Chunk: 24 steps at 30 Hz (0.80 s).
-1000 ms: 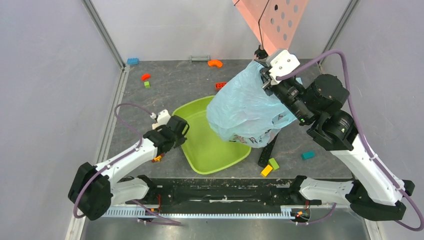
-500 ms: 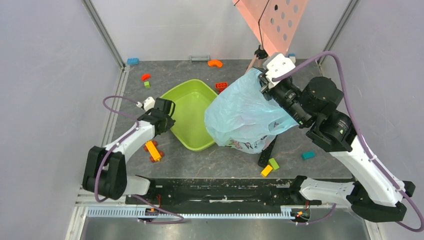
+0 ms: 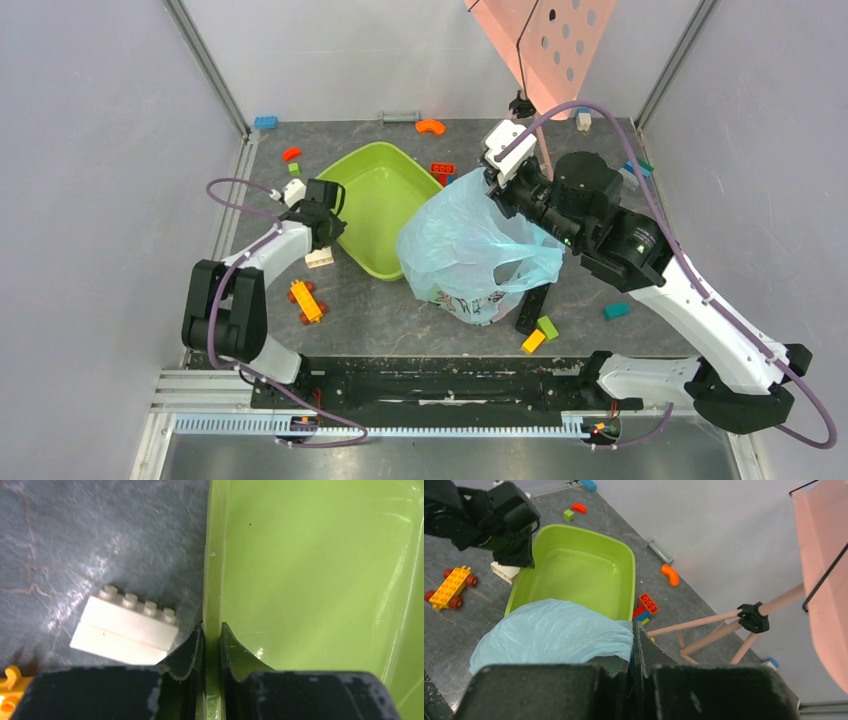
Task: Take the fake fruits out of the plastic bag
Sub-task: Move the bin to the center of the board, then place the plastic bag at the center of the board.
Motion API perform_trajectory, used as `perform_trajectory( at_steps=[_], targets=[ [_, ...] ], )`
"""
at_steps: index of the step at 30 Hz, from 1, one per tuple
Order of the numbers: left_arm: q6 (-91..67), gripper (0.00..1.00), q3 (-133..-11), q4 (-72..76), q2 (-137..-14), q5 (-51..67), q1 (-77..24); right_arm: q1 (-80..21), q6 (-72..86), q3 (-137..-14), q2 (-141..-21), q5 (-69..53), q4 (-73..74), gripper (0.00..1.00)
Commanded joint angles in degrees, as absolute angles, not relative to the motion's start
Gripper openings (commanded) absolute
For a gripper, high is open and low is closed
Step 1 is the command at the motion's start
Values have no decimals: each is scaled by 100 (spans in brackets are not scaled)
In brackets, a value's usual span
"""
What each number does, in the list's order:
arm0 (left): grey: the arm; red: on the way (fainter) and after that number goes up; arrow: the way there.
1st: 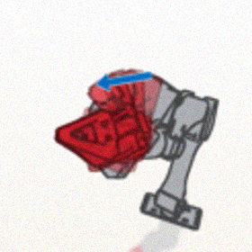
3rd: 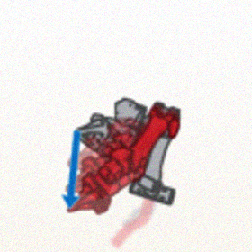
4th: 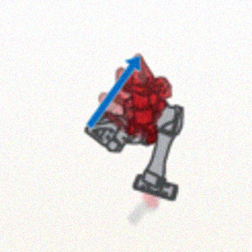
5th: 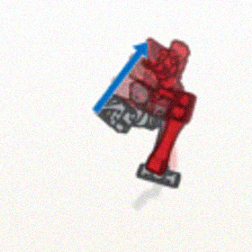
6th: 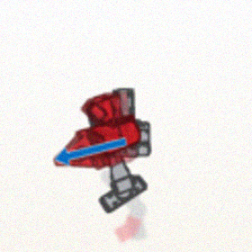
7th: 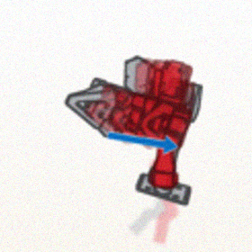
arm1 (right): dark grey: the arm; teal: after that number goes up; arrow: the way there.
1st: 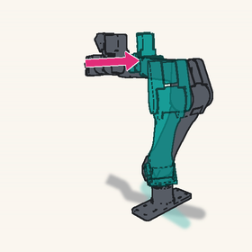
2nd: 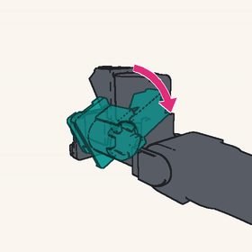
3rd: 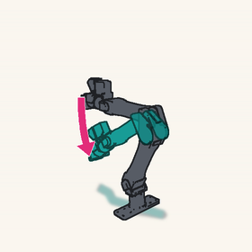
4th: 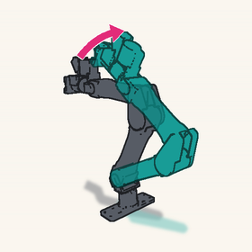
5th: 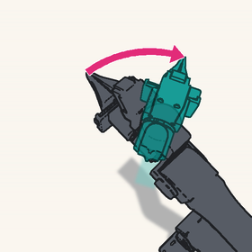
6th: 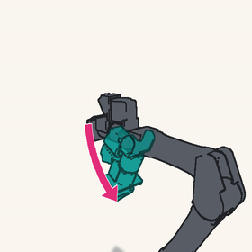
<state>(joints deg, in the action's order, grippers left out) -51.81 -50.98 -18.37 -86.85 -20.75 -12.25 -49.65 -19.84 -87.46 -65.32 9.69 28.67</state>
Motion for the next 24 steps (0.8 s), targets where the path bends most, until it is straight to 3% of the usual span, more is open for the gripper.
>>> perform_trajectory(
  at_steps=[1,5,6,8,10,14,17,18,22,24],
  targets=[
    [-5063,2,-5577,-1665,-8888,-2226,-837,-4957,-1644,-8653,-6425,903,2689,0],
    [-5002,3,-5642,-1669,-8924,-2184,-725,-4963,-1510,-8534,-6425,878,2766,0],
    [-4992,9,-5636,-1670,-8920,-2157,-722,-4966,-1468,-8464,-6433,861,2776,0],
    [-4975,24,-5576,-1642,-8861,-2134,-721,-4968,-1371,-8314,-6451,815,2784,0],
    [-4966,31,-5516,-1622,-8777,-2118,-721,-4972,-1266,-8154,-6486,733,2803,0],
    [-4972,73,-5468,-1696,-8529,-2106,-722,-5026,-1060,-7813,-6548,675,2781,0],
    [-4975,89,-5467,-1784,-8261,-2028,-721,-5075,-972,-7603,-6565,684,2703,0],
    [-4980,90,-5468,-1822,-8161,-1981,-722,-5071,-959,-7565,-6578,716,2692,4],
    [-5001,93,-5449,-1887,-7626,-1590,-729,-5080,-966,-7344,-6587,966,2569,45],
    [-4997,93,-5432,-1920,-7300,-1359,-747,-5080,-1022,-7225,-6584,1135,2524,57]
  ],
)
